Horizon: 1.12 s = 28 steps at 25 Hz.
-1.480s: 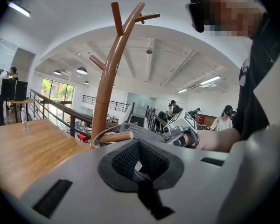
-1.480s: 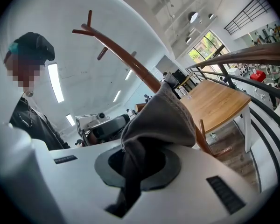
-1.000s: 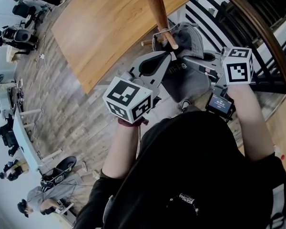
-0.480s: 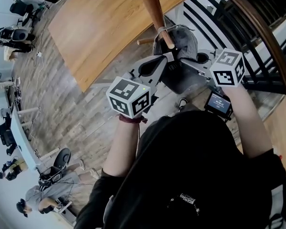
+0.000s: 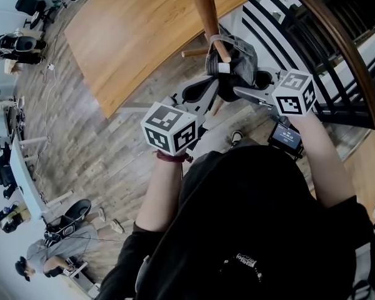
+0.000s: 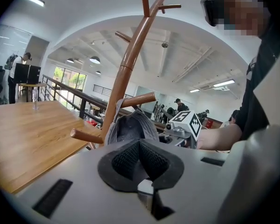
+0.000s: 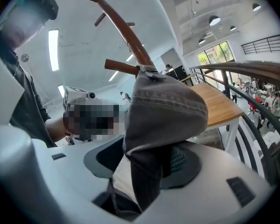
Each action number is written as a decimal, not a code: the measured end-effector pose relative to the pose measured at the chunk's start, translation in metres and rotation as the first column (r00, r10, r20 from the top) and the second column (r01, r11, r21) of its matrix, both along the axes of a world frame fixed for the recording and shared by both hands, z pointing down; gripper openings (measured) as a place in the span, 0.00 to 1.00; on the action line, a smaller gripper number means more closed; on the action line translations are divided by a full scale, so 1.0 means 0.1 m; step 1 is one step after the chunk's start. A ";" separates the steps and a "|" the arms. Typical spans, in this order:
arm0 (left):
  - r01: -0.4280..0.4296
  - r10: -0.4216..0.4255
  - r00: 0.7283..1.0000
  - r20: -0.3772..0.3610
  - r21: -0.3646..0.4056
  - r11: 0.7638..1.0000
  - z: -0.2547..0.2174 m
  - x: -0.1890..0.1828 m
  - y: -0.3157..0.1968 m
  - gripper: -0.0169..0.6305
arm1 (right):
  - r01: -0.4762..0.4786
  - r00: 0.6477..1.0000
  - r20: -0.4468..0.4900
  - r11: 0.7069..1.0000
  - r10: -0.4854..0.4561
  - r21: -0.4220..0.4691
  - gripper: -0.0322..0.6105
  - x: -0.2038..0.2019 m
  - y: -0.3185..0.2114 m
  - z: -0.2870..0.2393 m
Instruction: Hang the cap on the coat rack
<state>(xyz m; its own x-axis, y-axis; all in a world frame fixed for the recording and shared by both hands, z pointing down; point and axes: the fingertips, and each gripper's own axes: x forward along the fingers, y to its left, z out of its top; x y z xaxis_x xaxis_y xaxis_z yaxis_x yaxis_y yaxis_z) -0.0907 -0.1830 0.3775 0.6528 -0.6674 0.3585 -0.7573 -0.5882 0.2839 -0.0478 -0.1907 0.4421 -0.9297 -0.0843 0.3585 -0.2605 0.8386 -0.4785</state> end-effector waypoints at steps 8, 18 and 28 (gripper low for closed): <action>-0.024 0.024 1.000 -0.011 0.015 1.000 -0.05 0.03 -0.01 0.03 | -0.047 0.999 -0.027 0.999 0.047 -0.010 0.50 0.07 -0.06 0.06; -0.054 0.054 0.998 -0.018 0.016 0.998 0.00 0.10 -0.28 0.03 | -0.111 0.994 -0.027 0.993 0.110 -0.030 0.50 0.25 -0.37 0.13; -0.099 0.099 0.994 -0.037 0.013 0.995 0.23 0.09 -0.19 0.03 | -0.224 0.974 -0.040 0.973 0.221 -0.059 0.50 0.52 -0.31 0.38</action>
<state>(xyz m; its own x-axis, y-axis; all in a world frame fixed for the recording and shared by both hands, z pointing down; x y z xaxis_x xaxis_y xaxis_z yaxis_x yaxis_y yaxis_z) -0.0820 -0.2016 0.4004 0.7287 -0.6029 0.3248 -0.6841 -0.6630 0.3041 0.0037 -0.2212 0.4801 -0.8778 -0.2640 0.3997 -0.4536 0.7262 -0.5166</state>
